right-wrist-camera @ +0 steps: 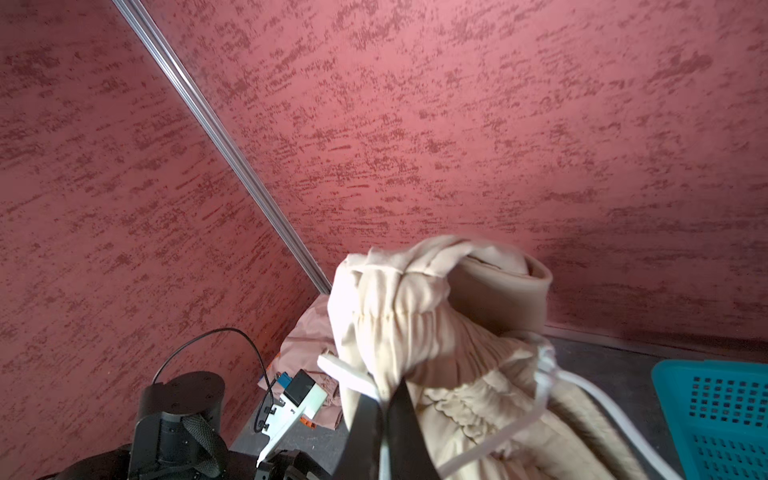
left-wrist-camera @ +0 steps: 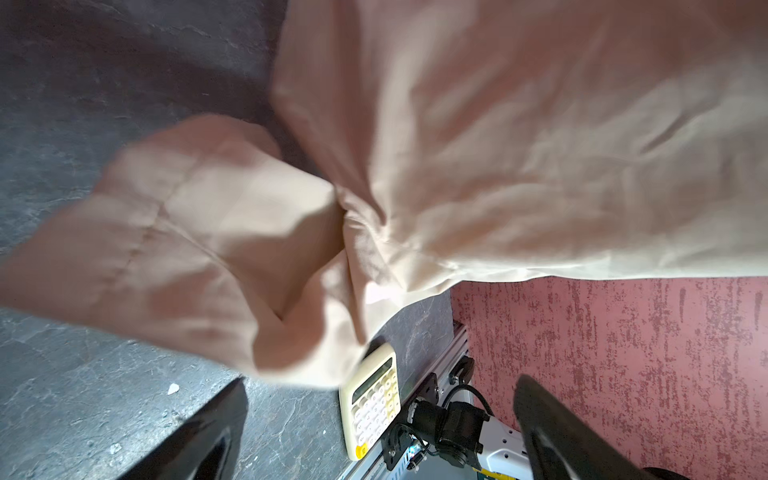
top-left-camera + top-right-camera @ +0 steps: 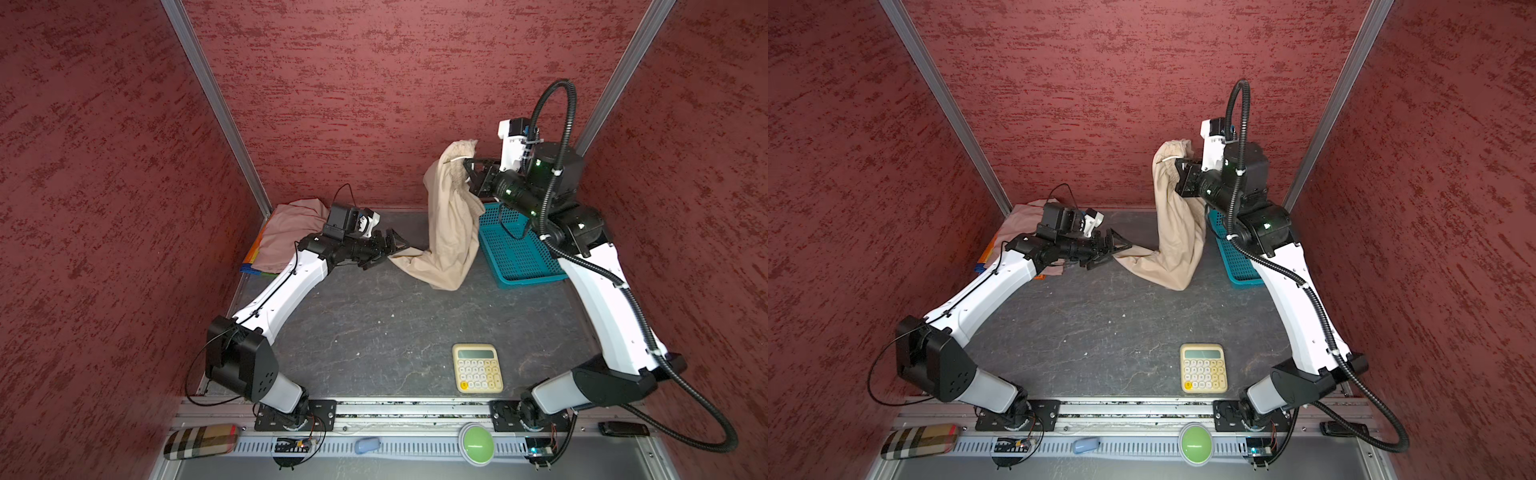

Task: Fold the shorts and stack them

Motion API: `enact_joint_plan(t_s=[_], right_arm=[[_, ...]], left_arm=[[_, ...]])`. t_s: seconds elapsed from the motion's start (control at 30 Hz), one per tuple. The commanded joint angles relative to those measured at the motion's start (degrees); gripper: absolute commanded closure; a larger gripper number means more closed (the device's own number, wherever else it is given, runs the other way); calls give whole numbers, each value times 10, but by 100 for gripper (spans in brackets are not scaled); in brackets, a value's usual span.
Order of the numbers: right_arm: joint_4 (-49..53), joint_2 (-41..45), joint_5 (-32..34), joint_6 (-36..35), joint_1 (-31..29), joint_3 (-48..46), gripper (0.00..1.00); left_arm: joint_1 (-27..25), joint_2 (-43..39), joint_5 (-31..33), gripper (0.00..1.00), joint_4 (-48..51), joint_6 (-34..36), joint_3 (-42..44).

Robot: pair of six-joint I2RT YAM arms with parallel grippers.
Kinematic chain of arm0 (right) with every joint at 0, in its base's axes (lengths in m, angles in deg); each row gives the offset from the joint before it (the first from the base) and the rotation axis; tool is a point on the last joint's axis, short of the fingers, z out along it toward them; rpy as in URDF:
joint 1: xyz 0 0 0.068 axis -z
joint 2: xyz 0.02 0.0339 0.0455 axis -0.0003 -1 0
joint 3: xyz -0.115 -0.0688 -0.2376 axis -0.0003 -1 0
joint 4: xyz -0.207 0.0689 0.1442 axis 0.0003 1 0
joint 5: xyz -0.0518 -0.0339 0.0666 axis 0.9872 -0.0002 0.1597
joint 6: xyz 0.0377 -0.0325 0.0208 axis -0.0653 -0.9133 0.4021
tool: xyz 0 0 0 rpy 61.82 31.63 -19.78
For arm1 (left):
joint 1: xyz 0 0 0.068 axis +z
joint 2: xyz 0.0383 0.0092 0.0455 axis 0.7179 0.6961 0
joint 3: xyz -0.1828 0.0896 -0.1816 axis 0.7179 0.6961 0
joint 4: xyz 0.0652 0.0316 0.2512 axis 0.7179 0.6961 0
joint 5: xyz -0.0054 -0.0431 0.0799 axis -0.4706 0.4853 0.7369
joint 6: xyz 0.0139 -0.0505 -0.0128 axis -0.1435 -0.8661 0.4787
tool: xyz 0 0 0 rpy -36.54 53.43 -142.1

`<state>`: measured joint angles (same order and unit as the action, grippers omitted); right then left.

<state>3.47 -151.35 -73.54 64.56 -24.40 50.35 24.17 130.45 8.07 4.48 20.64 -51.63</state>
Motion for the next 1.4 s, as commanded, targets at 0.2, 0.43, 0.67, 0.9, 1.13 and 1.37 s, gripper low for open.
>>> enact_joint_plan(t_s=[0.2,0.43,0.67,0.9,1.13,1.37], right_arm=[[19,-253,-37,94,-159,2,100],[82,-387,-101,87,-194,116,56],[81,-217,-47,49,-97,-82,1],[22,-86,-31,49,39,-348,1],[-19,-126,-34,35,66,-427,3],[-49,-133,-54,38,40,-477,51]], left_arm=[[177,-105,-27,1,17,-10,83],[261,-121,-66,1,10,-8,149],[240,-87,-73,1,-33,-30,165],[157,-30,-63,1,-55,-40,155],[133,30,-54,0,-65,-45,124],[117,77,-55,1,-63,-44,88]])
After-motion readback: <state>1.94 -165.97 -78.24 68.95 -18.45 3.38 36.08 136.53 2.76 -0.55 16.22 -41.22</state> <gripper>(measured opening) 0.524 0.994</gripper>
